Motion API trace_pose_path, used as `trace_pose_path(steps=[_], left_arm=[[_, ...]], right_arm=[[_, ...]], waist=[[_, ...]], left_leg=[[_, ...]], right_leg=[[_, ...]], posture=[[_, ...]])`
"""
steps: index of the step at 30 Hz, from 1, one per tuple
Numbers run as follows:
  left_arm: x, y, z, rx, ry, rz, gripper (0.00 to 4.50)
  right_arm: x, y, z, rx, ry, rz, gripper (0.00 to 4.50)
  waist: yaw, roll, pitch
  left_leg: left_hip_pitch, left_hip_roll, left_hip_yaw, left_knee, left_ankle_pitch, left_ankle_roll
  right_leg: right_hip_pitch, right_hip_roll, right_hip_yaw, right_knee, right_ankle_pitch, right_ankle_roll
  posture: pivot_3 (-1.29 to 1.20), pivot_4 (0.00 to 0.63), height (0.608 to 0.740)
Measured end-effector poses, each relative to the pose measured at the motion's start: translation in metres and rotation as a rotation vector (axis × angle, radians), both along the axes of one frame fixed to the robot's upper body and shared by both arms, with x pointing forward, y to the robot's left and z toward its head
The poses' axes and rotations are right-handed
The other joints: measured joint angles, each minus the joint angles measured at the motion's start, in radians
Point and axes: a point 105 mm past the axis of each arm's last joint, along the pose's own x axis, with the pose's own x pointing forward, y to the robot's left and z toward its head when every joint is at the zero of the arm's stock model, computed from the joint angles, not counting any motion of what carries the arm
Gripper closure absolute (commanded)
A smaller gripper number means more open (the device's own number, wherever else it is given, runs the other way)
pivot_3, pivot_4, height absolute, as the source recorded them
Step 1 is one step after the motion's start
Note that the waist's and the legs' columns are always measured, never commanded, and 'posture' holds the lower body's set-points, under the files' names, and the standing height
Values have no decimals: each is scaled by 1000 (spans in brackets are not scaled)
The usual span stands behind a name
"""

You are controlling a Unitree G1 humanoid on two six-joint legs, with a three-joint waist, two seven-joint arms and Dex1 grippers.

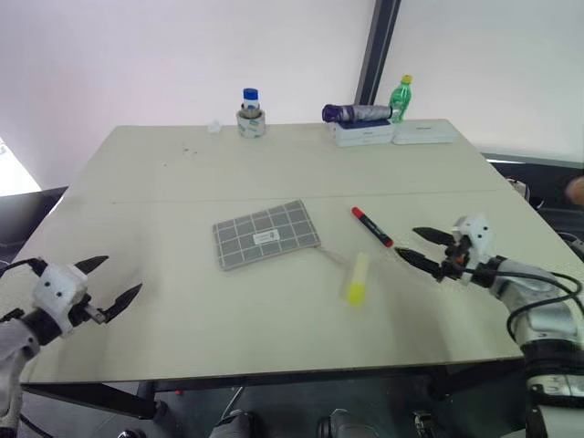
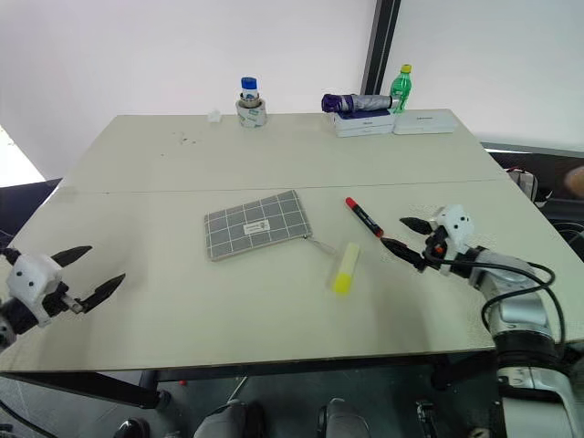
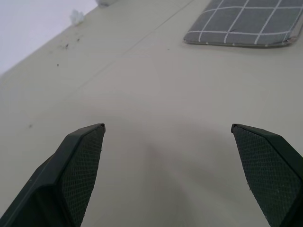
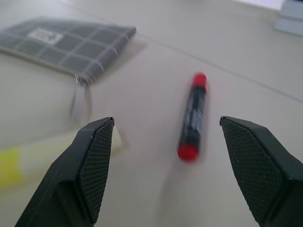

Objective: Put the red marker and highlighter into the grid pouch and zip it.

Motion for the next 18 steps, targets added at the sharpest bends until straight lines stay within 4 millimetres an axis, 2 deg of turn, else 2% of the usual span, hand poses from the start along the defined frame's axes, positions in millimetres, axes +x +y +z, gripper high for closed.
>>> trace_pose_path(steps=[3, 6, 8, 9, 14, 18], left_arm=[[20, -7, 12, 130, -85, -27, 0], [37, -12, 20, 308, -142, -62, 0], [46, -15, 18, 415, -160, -88, 0], [49, -18, 16, 442, -168, -100, 0], [62, -37, 4, 545, -209, -184, 0], [62, -59, -11, 651, -243, -316, 0]], right_arm=[[19, 36, 11, 39, -50, 42, 1671], [37, 64, 16, 43, -91, 51, 3178], [45, 79, 12, -5, -113, 55, 4232], [49, 82, 9, -18, -113, 42, 4434], [66, 88, -4, -120, -131, -39, 4434], [74, 89, -15, -200, -129, -106, 4434]], waist=[[0, 0, 0], [2, 0, 0], [3, 0, 0], [3, 0, 0], [2, 0, 0], [-1, 0, 0]], left_leg=[[0, 0, 1, 0, 0, 0], [-1, -1, 2, 0, 0, 0], [-2, -1, 4, -1, 0, 0], [-2, -1, 5, 0, 0, 0], [-2, -2, 9, 0, 0, 0], [-2, -1, 12, 0, 1, 0]], right_leg=[[-1, 0, 0, 1, 0, 0], [-3, 0, 0, 1, 0, 0], [-3, 0, 0, 1, 0, 0], [-4, 0, 0, 1, 0, 0], [-5, 0, 0, 2, 0, 0], [-7, 1, 3, 5, 0, 1]], posture=[[0, 150, 740], [0, 150, 740], [0, 150, 740], [0, 150, 740], [0, 150, 740], [0, 150, 740]])
